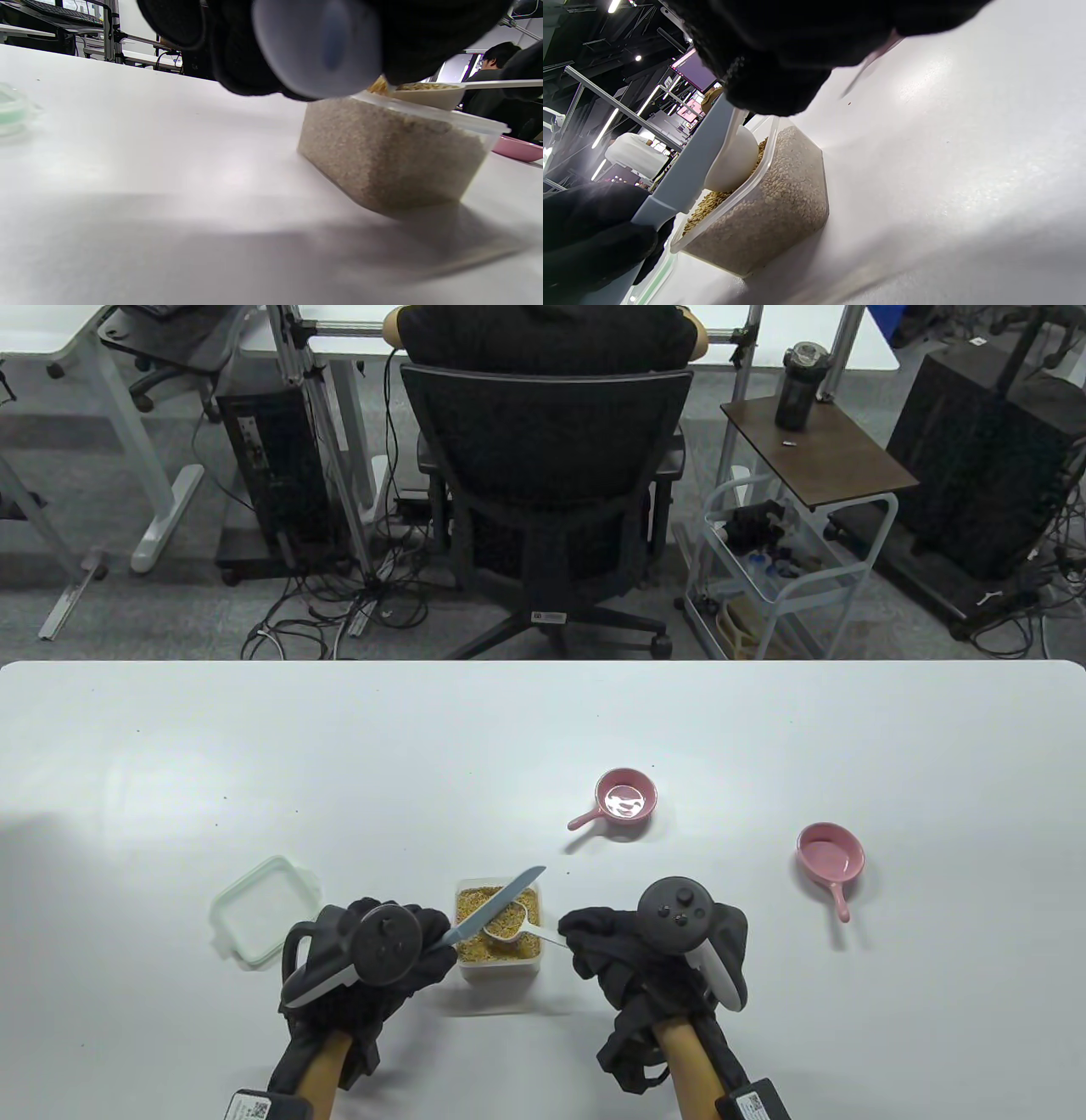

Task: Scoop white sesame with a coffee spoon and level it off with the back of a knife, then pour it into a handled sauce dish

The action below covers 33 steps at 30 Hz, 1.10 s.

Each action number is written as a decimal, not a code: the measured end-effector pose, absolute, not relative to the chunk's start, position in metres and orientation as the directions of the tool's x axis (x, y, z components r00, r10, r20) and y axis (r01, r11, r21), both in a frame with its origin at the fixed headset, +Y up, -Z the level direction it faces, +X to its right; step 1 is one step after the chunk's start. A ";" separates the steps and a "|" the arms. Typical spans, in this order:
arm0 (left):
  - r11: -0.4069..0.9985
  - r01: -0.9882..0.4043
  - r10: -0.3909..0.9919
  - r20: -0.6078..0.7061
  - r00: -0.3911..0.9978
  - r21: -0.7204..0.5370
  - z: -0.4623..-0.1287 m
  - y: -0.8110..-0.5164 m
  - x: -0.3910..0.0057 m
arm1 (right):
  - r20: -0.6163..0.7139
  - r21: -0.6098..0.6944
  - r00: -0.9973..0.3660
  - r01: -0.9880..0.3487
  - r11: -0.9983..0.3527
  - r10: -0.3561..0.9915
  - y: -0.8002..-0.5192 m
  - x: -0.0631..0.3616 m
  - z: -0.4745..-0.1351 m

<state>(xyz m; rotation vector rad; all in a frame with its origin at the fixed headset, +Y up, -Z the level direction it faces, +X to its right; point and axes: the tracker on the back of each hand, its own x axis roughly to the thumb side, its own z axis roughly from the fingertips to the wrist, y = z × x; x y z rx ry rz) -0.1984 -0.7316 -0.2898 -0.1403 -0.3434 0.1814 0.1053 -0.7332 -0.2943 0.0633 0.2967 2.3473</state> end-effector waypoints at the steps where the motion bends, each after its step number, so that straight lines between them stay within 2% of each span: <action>1: 0.974 -0.152 0.199 0.317 0.928 -0.165 -0.290 -0.732 -0.199 | -0.043 0.233 -0.713 -0.688 -0.687 0.699 -0.733 0.105 -0.294; 14: 0.977 -0.169 0.199 0.275 0.941 -0.130 -0.290 -0.727 -0.209 | -0.040 0.236 -0.708 -0.692 -0.682 0.705 -0.733 0.106 -0.293; 19: 0.976 -0.218 0.214 0.232 0.949 -0.012 -0.286 -0.724 -0.217 | -0.044 0.233 -0.705 -0.696 -0.679 0.708 -0.732 0.107 -0.293; 21: 0.983 -0.175 0.181 0.216 0.959 -0.049 -0.288 -0.726 -0.216 | -0.046 0.231 -0.704 -0.698 -0.678 0.709 -0.732 0.107 -0.293; 23: 0.990 -0.059 0.086 0.215 0.973 -0.130 -0.291 -0.730 -0.213 | -0.047 0.231 -0.704 -0.698 -0.678 0.709 -0.732 0.107 -0.293; 24: 0.992 -0.051 0.075 0.218 0.973 -0.115 -0.290 -0.730 -0.214 | -0.048 0.230 -0.703 -0.699 -0.677 0.709 -0.732 0.107 -0.292; 27: 0.985 -0.165 0.170 0.209 0.963 -0.042 -0.287 -0.722 -0.219 | -0.050 0.230 -0.703 -0.700 -0.676 0.710 -0.732 0.108 -0.292; 30: 0.977 -0.214 0.206 0.194 0.959 0.020 -0.285 -0.723 -0.220 | -0.052 0.227 -0.700 -0.702 -0.675 0.712 -0.732 0.109 -0.292; 31: 0.983 -0.184 0.182 0.186 0.966 -0.007 -0.287 -0.727 -0.219 | -0.052 0.228 -0.701 -0.702 -0.675 0.712 -0.732 0.109 -0.292; 33: 0.988 -0.070 0.096 0.194 0.976 -0.136 -0.291 -0.737 -0.215 | -0.053 0.230 -0.702 -0.701 -0.675 0.710 -0.732 0.109 -0.292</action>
